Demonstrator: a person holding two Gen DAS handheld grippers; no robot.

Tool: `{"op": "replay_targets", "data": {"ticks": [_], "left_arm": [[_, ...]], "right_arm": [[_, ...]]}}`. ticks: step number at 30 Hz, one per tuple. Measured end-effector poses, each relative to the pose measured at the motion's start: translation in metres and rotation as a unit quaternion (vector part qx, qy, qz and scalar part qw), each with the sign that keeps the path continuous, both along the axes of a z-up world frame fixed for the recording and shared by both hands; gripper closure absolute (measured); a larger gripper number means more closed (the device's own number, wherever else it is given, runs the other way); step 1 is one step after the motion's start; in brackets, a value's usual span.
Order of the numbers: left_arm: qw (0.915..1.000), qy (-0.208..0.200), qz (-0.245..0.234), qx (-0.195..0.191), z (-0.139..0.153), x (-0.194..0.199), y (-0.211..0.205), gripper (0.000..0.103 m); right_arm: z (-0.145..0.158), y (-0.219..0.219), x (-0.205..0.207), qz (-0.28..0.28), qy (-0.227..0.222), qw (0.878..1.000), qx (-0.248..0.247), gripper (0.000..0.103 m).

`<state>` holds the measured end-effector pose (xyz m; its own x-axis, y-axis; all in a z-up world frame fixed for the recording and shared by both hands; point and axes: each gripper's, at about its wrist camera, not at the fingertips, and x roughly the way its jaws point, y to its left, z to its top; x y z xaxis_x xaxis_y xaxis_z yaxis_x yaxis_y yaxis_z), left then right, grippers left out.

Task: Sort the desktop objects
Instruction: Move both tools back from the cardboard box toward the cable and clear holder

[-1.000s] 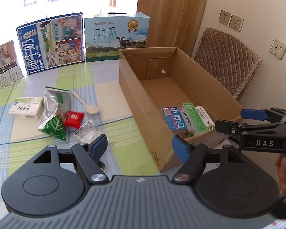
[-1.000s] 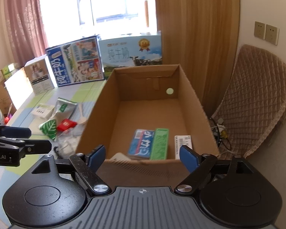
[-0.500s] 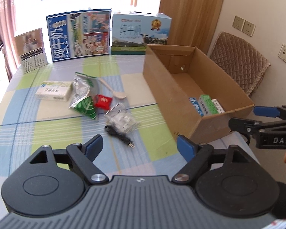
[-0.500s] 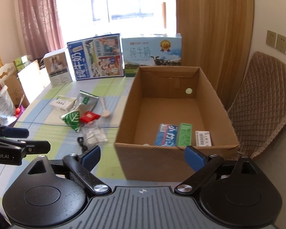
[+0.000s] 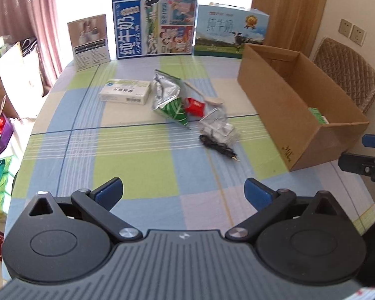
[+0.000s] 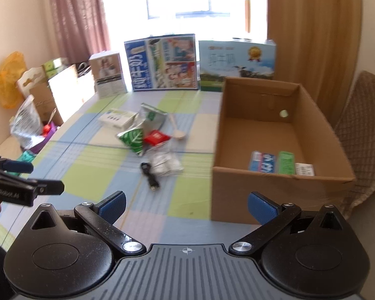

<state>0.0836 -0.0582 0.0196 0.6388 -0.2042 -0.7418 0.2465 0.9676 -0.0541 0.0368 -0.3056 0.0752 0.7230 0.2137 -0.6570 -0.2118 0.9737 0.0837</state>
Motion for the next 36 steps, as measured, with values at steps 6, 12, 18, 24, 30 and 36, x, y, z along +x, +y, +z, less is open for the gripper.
{"op": "replay_targets", "data": {"ticks": [6, 12, 18, 24, 30, 36], "left_arm": [[0.9999, 0.006, 0.013, 0.008, -0.009, 0.011, 0.019, 0.001], [0.9997, 0.014, 0.018, 0.005, -0.024, 0.031, 0.028, 0.001], [0.9997, 0.017, 0.015, 0.001, -0.038, 0.057, 0.031, 0.002], [0.9998, 0.019, 0.005, -0.005, -0.057, 0.086, 0.028, 0.002], [0.9997, 0.022, 0.001, -0.013, -0.078, 0.109, 0.027, 0.002], [0.9993, 0.029, 0.003, -0.023, -0.092, 0.121, 0.03, 0.002]], "right_arm": [[-0.015, 0.023, 0.006, 0.038, 0.005, 0.999, 0.003, 0.002], [-0.036, 0.045, 0.02, 0.069, 0.015, 0.998, -0.001, 0.002], [-0.056, 0.062, 0.041, 0.092, 0.015, 0.996, -0.003, 0.007], [-0.081, 0.07, 0.073, 0.093, 0.02, 0.995, -0.018, 0.017], [-0.104, 0.073, 0.103, 0.094, 0.02, 0.995, -0.037, 0.019], [-0.126, 0.076, 0.126, 0.1, 0.021, 0.993, -0.053, 0.031]]}}
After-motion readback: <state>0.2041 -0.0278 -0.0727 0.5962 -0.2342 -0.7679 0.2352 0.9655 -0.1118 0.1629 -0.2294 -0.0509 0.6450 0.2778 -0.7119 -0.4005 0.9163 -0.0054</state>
